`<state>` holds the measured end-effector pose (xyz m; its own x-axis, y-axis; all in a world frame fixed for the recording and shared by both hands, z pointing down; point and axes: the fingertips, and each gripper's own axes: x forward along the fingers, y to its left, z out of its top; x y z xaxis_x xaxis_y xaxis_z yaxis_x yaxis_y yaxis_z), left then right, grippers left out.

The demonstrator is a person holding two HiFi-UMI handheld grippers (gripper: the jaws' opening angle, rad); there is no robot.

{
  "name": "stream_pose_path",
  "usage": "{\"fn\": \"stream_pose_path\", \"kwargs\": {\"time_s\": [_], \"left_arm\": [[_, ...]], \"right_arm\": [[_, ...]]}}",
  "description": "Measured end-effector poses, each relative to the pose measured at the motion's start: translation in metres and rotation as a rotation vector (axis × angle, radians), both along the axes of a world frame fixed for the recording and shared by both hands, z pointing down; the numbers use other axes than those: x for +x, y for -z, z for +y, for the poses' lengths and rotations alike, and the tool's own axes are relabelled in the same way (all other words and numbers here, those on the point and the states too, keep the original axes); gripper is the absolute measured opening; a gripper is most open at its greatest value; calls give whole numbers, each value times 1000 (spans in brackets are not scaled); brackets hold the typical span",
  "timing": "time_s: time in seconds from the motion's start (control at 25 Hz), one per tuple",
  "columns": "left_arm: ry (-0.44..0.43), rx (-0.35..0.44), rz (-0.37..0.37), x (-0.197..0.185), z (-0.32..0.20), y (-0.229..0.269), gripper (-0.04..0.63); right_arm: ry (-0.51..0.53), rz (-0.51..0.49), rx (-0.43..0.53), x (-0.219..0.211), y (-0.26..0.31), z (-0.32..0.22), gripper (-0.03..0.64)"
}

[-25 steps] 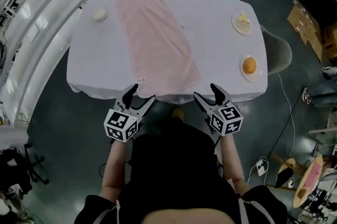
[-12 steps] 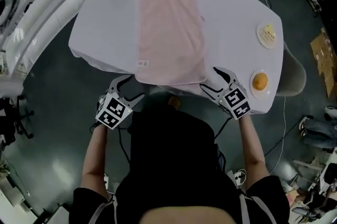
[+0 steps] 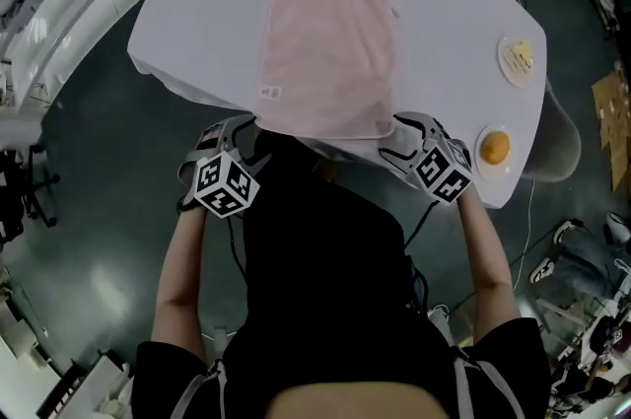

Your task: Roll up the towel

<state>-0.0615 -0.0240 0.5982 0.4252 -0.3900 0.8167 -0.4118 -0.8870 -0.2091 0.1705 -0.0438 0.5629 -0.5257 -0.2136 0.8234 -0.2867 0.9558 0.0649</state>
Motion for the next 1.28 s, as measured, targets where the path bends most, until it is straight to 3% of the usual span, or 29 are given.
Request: {"fn": "stream_pose_path", "kwargs": {"time_s": [0.24,0.28,0.32,0.48,0.68,0.92,1.04,1.28], "left_arm": [[-53,-45,-28,6,6,-30,325],[-60,-46,-33,6,7,-35,325],[-63,-45,-37,6,7,-38,325],[-48,-44,-47,4,-1,-45,319],[-6,-15,-66,0,-13,-46,204],[100,89,-100,-2,-33,-40,51],[116,92,-103,-2,-37,-38,28],[84,87,-142,-5,-35,-38,6]], "right_arm": [[70,81,-13,-10,-21,12,299],[63,84,-1,-13,-23,11,240],[49,83,9,-15,-25,9,136],[38,102,-2,-21,-29,4,121],[83,191,-35,-13,-46,8,112],[46,159,-61,-8,-45,5,91],[30,168,-28,-6,-43,1,21],[4,147,1,-8,-35,0,17]]}}
